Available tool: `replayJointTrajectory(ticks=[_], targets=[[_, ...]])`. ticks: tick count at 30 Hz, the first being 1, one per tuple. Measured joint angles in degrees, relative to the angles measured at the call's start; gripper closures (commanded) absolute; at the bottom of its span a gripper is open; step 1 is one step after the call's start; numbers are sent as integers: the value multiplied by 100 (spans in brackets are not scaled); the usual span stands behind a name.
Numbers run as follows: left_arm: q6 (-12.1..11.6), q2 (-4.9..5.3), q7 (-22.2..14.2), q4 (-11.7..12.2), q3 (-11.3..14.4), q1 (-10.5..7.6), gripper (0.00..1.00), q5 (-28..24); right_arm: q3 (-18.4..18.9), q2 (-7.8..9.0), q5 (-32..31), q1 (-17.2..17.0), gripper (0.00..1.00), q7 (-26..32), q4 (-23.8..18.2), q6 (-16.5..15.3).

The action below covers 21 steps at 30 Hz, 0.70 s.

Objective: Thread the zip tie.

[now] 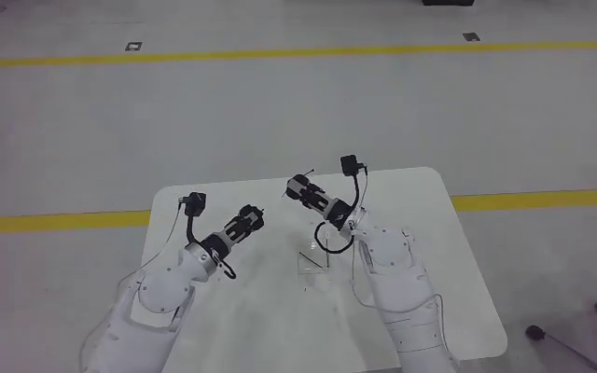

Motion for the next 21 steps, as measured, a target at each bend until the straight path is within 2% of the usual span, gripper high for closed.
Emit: replayJointTrajectory(ticks=[9, 12, 21], targets=[[-18, 2, 24, -7, 3, -7, 100, 43, -1, 2, -2, 2, 100, 1, -5, 0], [-28, -2, 109, -2, 79, -19, 100, 63, -93, 15, -123, -21, 100, -144, -31, 39], [327, 4, 423, -94, 368, -82, 100, 716, -522, 74, -719, 72, 100, -507, 31, 392]])
